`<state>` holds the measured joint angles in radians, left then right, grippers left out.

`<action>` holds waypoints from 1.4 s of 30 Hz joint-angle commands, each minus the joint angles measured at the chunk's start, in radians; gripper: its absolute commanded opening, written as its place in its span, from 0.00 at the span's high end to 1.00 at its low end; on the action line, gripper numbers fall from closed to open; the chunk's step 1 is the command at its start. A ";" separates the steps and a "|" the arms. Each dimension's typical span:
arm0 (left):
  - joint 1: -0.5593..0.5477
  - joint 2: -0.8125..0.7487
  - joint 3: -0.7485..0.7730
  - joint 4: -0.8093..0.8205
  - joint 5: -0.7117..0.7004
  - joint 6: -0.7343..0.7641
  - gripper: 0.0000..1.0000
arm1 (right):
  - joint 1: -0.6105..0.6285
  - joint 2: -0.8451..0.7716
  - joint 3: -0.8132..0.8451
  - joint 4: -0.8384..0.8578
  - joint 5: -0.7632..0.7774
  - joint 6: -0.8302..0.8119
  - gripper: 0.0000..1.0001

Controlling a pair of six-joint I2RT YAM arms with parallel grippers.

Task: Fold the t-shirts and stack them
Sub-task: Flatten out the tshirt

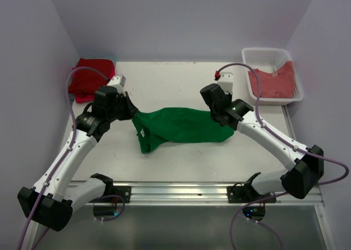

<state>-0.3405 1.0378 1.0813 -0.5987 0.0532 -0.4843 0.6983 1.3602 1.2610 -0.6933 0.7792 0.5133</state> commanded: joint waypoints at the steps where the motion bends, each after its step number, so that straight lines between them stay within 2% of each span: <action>1: 0.003 -0.038 -0.136 0.042 -0.007 -0.078 1.00 | 0.001 -0.036 -0.046 -0.043 0.040 0.063 1.00; 6: -0.011 -0.082 -0.296 0.040 0.017 -0.123 1.00 | 0.003 -0.061 -0.087 -0.049 0.028 0.071 1.00; 10: -0.017 -0.156 -0.371 0.036 0.146 -0.178 1.00 | 0.003 -0.067 -0.081 -0.049 0.046 0.067 1.00; 14: -0.028 -0.211 -0.418 -0.009 0.204 -0.214 1.00 | 0.003 -0.055 -0.068 -0.037 0.060 0.057 1.00; 16: -0.035 -0.267 -0.431 -0.012 0.237 -0.217 1.00 | 0.004 -0.038 -0.057 -0.041 0.055 0.057 1.00; 21: -0.035 -0.294 -0.419 -0.081 0.264 -0.195 1.00 | 0.007 -0.047 -0.066 -0.022 0.060 0.070 1.00; 26: -0.038 -0.295 -0.445 -0.059 0.404 -0.224 1.00 | 0.007 -0.046 -0.063 -0.043 0.072 0.068 1.00; 30: -0.040 -0.294 -0.432 -0.058 0.567 -0.224 1.00 | 0.007 -0.052 -0.054 -0.060 0.127 0.073 1.00; 34: -0.043 -0.318 -0.431 -0.088 0.566 -0.224 1.00 | 0.007 -0.056 -0.023 -0.064 0.149 0.064 1.00; 39: -0.060 -0.334 -0.486 -0.055 0.680 -0.221 1.00 | 0.009 -0.052 -0.006 -0.054 0.166 0.037 1.00; 42: -0.063 -0.335 -0.450 -0.072 0.647 -0.183 1.00 | 0.006 -0.046 0.005 -0.029 0.143 0.013 1.00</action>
<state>-0.3958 0.7105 0.6067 -0.6769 0.6575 -0.6945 0.7002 1.3285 1.2167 -0.7551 0.8768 0.5446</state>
